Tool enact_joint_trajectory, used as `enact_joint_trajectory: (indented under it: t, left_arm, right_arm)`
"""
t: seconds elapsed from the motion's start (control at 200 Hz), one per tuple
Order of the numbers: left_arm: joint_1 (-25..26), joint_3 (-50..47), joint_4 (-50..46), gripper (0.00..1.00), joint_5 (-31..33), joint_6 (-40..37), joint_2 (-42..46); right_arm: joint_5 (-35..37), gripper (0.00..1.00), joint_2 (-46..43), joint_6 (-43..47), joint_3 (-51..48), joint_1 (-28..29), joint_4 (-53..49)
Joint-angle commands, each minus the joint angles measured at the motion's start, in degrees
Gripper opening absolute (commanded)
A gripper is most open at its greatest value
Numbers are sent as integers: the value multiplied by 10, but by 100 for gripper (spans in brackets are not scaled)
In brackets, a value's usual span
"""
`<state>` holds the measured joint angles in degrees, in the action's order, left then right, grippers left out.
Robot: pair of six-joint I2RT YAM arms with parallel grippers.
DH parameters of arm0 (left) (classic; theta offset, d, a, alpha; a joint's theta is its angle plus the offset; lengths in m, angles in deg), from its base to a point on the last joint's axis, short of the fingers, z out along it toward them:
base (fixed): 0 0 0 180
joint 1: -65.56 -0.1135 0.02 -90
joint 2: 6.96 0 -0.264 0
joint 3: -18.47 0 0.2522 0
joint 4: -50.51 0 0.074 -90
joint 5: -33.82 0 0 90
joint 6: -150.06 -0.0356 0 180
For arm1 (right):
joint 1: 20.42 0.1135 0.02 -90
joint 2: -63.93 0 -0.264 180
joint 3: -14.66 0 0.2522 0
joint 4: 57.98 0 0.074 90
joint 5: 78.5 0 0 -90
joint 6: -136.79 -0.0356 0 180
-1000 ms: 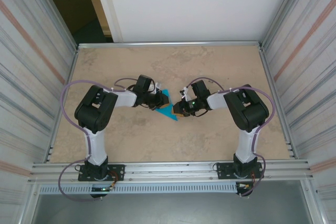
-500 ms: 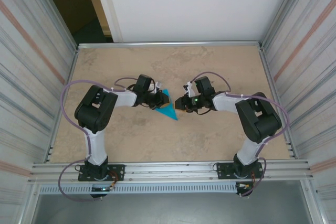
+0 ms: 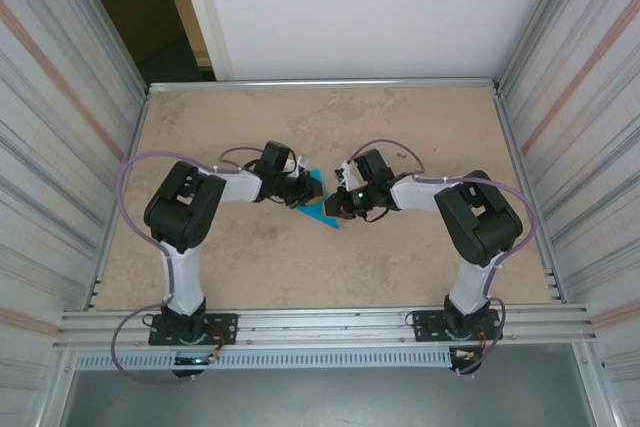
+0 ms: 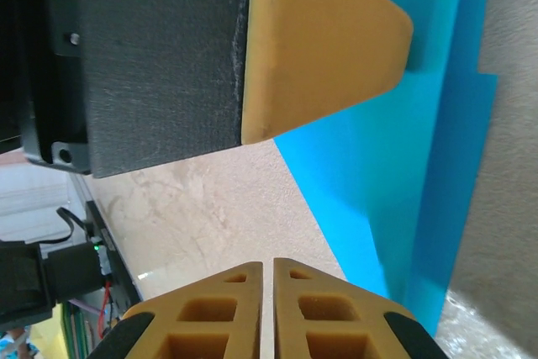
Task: Fold a paper plane with a square sheet of paper (pick it up from the middle)
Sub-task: Fourth fold the wing at the center of the table.
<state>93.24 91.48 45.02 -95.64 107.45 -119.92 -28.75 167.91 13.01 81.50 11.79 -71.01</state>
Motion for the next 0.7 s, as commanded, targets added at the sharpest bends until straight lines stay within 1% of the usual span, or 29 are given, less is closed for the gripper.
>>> enact_joint_trajectory:
  t: [0.0, 0.301, 0.697]
  left_arm:
    - [-4, 16, -17, 16, -12, -15, -13]
    - [-3, 21, -24, 16, -13, -18, -16]
    - [-4, 26, -30, 16, -14, -21, -17]
  right_arm:
    - [14, 12, 15, 21, 16, 3, -23]
    - [26, 11, 33, 26, 16, 2, -33]
    - [39, 11, 35, 27, 10, 0, -37]
